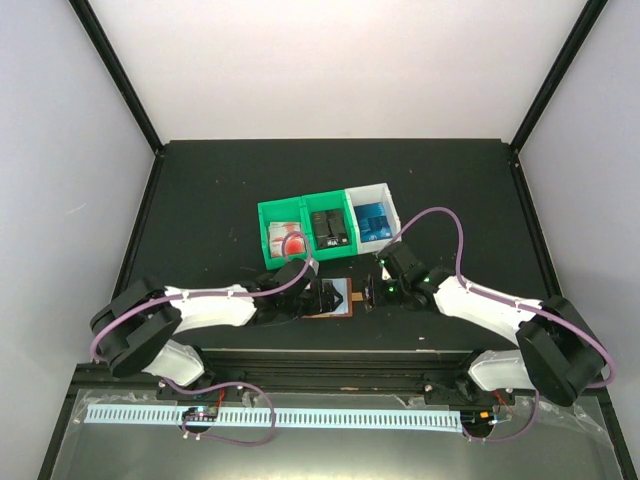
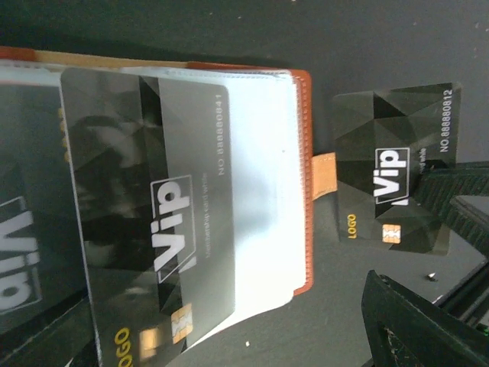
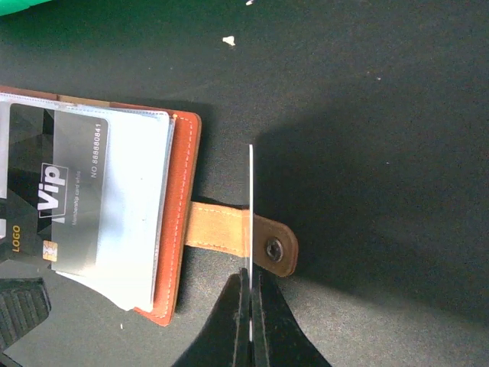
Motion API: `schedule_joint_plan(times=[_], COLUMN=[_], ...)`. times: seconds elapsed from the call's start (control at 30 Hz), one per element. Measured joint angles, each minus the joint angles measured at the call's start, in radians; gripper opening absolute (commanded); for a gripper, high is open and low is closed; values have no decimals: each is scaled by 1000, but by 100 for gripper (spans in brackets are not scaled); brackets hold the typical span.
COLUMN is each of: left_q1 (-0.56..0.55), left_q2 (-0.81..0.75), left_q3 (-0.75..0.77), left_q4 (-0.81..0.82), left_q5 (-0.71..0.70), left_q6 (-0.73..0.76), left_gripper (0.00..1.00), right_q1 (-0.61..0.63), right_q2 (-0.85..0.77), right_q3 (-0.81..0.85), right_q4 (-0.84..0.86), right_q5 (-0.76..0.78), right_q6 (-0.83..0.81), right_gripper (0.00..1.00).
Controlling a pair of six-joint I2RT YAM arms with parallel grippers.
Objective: Put the credit cards into the card holder
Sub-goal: Insert the credit card into the card holder.
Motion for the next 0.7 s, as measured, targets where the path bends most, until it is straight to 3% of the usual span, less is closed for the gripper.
schedule_joint_plan(times=[0.4,0.7], left_q1=[0,2], left_q2=[-53,-64], left_q3=[61,62], left_q4=[-214,-253], left_q5=[-43,-78], left_q6=[97,137], left_gripper=[89,73], right_q1=[0,0], right_q2=[0,27], right_q3=[11,31], right_q4=[-6,-10], right_q5=[-11,-7], right_q6=[2,21], right_gripper=[1,1])
